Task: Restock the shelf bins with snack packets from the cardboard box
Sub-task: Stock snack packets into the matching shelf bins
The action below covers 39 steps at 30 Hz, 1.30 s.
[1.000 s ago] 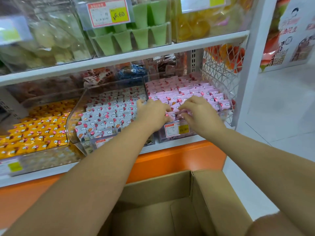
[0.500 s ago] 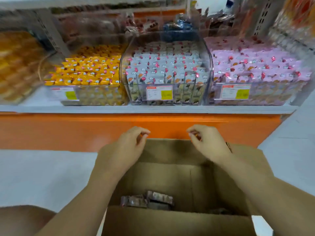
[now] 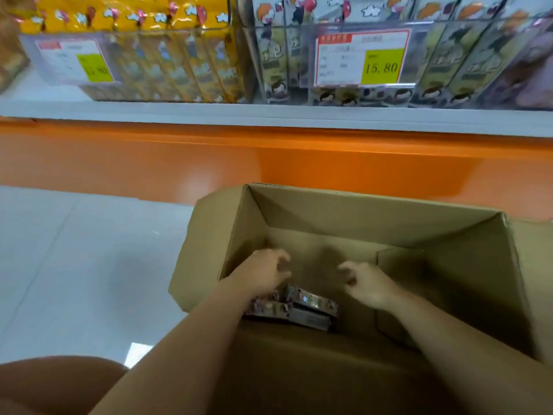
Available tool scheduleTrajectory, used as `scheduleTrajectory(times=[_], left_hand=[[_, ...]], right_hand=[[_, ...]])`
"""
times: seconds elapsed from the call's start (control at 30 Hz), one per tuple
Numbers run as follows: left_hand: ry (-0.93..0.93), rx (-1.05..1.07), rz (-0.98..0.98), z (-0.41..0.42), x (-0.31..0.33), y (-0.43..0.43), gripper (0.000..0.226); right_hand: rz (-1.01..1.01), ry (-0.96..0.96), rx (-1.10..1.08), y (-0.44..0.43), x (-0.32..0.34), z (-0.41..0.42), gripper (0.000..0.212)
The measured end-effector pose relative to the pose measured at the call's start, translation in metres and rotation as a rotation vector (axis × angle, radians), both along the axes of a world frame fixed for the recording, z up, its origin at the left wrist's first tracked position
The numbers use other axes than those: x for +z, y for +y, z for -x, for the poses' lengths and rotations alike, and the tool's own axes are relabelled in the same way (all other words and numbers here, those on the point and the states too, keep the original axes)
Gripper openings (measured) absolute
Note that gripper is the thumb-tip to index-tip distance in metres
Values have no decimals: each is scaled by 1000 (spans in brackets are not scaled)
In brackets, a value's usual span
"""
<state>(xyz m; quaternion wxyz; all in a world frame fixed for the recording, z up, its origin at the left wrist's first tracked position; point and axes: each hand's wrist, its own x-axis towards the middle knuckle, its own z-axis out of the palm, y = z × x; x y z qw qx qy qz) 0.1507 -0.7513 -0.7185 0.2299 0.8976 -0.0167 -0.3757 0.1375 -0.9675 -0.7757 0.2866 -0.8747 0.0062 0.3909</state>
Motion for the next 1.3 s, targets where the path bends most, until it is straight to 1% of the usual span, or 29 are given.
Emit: scheduleTrajectory(times=[0.07, 0.13, 0.27, 0.37, 0.43, 0.5, 0.57, 0.7, 0.83, 0.93, 1.0, 1.07, 1.13, 1.2, 1.3], left_hand=[[150, -13, -63, 4, -15, 1, 47], [250, -34, -119, 5, -26, 1, 53], [338, -67, -165, 3, -41, 0, 62], [397, -100, -173, 1, -44, -3, 61], [472, -140, -178, 2, -44, -5, 58], [522, -230, -207, 4, -43, -7, 57], [525, -294, -240, 5, -44, -8, 57], [516, -319, -301, 4, -42, -8, 52], [515, -257, -301, 5, -36, -6, 45], [502, -141, -257, 5, -39, -3, 30], [467, -81, -225, 4, -39, 0, 34], [448, -64, -212, 2, -35, 0, 38], [413, -69, -214, -1, -29, -1, 35], [340, -66, -207, -5, -21, -2, 30], [283, 9, -106, -10, -1, -7, 24]], right_hand=[[-4, 84, 13, 3, -15, 3, 52], [-18, 158, 29, 7, -27, 5, 56], [-19, 260, 120, 20, -43, 13, 62], [2, 314, 202, 27, -47, 14, 59], [23, 324, 213, 27, -47, 12, 56], [47, 335, 202, 26, -48, 11, 52], [63, 362, 212, 27, -47, 12, 48], [53, 393, 227, 33, -45, 17, 47], [49, 409, 187, 36, -41, 17, 42], [6, 409, 153, 38, -39, 16, 36], [5, 384, 161, 38, -37, 16, 37], [32, 345, 162, 36, -30, 15, 39], [50, 337, 154, 31, -20, 13, 38], [39, 336, 113, 25, -7, 10, 35], [31, 274, 68, 12, 21, 2, 30]])
